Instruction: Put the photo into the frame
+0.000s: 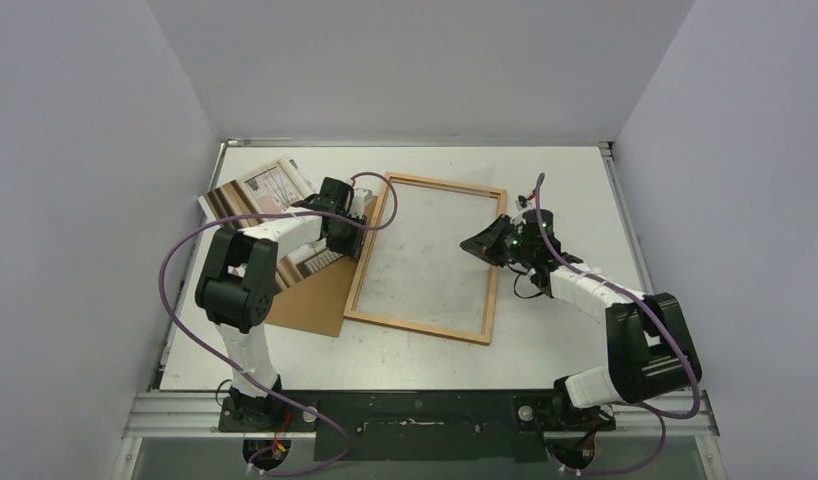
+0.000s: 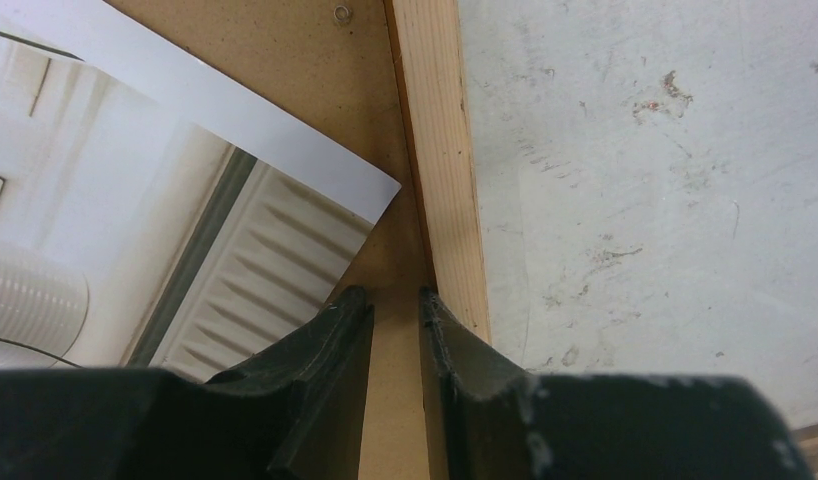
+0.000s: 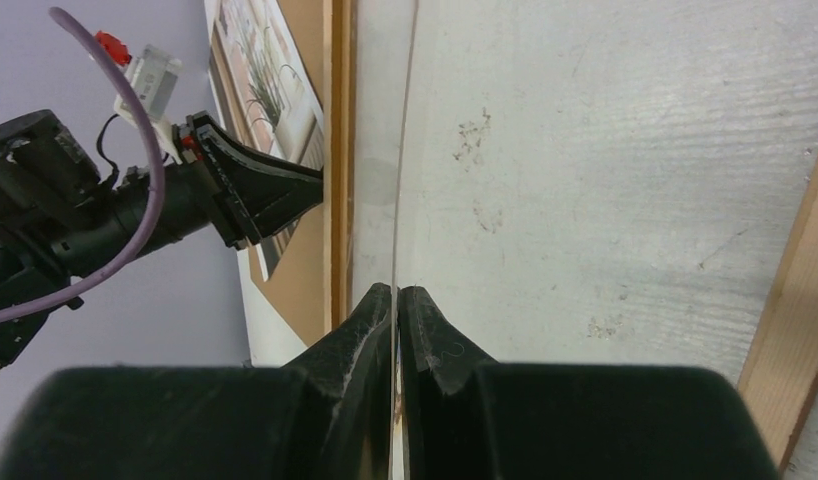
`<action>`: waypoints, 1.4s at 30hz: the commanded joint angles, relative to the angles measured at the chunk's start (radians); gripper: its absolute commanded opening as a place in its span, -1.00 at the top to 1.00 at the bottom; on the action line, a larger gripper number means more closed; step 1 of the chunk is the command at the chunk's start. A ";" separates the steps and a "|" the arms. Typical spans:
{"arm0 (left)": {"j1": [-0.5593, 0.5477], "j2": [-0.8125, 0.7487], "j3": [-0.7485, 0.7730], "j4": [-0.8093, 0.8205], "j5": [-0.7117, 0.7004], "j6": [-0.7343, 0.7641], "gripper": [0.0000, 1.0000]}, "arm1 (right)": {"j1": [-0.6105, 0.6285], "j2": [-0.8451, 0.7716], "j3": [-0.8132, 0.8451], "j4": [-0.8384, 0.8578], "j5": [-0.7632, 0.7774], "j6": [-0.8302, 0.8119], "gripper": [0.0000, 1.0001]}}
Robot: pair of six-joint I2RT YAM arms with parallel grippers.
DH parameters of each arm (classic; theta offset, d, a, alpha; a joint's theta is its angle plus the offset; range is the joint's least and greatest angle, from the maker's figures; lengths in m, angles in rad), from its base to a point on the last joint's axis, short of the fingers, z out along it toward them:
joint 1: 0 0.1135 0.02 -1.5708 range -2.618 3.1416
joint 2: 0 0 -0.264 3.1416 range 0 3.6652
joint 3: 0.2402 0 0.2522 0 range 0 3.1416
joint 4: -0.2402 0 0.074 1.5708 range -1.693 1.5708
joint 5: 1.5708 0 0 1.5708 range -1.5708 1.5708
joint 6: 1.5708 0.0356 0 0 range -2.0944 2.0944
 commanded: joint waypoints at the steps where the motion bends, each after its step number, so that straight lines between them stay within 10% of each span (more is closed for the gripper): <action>1: -0.021 0.035 0.018 -0.002 0.024 -0.008 0.55 | 0.008 0.028 -0.032 0.090 -0.023 0.038 0.89; 24: -0.023 0.035 0.008 -0.001 0.030 -0.004 0.59 | -0.008 -0.047 -0.053 0.245 -0.050 0.310 0.89; 42: -0.024 0.044 0.019 -0.002 0.046 -0.012 0.63 | 0.040 -0.023 0.074 -0.075 0.091 0.018 0.78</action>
